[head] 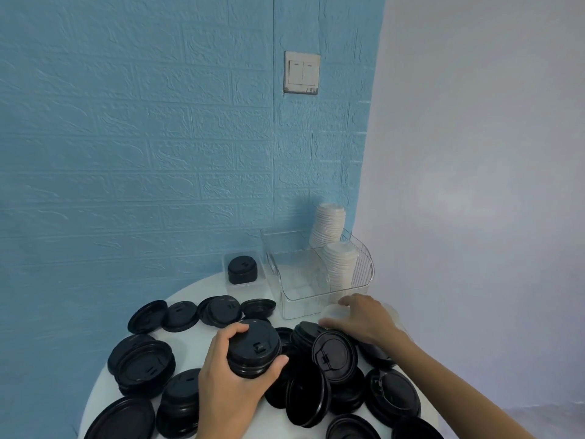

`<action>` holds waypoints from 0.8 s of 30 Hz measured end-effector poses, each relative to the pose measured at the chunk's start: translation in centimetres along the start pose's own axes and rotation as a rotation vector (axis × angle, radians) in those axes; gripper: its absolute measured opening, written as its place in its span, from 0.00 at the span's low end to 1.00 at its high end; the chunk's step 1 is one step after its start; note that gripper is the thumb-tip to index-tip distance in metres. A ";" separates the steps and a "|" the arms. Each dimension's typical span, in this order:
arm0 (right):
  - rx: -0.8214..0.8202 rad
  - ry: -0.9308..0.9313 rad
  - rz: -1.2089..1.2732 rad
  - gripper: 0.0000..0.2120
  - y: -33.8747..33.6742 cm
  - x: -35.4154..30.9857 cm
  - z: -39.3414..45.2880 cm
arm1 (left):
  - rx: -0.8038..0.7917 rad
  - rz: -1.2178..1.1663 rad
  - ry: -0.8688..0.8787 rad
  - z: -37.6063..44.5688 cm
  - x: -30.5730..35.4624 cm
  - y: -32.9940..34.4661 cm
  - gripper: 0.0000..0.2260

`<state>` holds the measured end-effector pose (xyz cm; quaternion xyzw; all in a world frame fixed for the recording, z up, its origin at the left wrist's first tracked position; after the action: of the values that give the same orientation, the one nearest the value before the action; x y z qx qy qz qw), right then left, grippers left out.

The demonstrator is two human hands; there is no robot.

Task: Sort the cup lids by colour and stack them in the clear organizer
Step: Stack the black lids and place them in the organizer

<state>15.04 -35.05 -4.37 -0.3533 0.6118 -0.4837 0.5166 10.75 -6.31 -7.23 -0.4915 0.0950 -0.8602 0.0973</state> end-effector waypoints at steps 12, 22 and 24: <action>0.060 -0.029 0.130 0.34 -2.0 -0.6 -0.6 | 0.011 0.039 0.006 0.2 -0.6 0.2 0.33; 0.413 -0.134 0.488 0.29 -10.0 -1.4 2.9 | 0.028 0.022 0.018 0.3 -0.5 0.3 0.34; 0.499 -0.096 0.552 0.29 -10.4 -1.7 4.4 | 0.031 0.023 0.013 0.3 -0.5 0.3 0.34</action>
<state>18.99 -37.39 6.07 -0.0607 0.5226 -0.4435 0.7256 11.31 -6.47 -7.57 -0.4834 0.0880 -0.8635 0.1141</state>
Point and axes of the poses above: each hand's wrist, its own z-axis towards the middle knuckle, its own y-axis out of the palm, x = y × z, the point moved 1 cm from there along z, towards the middle knuckle, and after that the axes turned 4 degrees about -x, right-handed, at the moved point
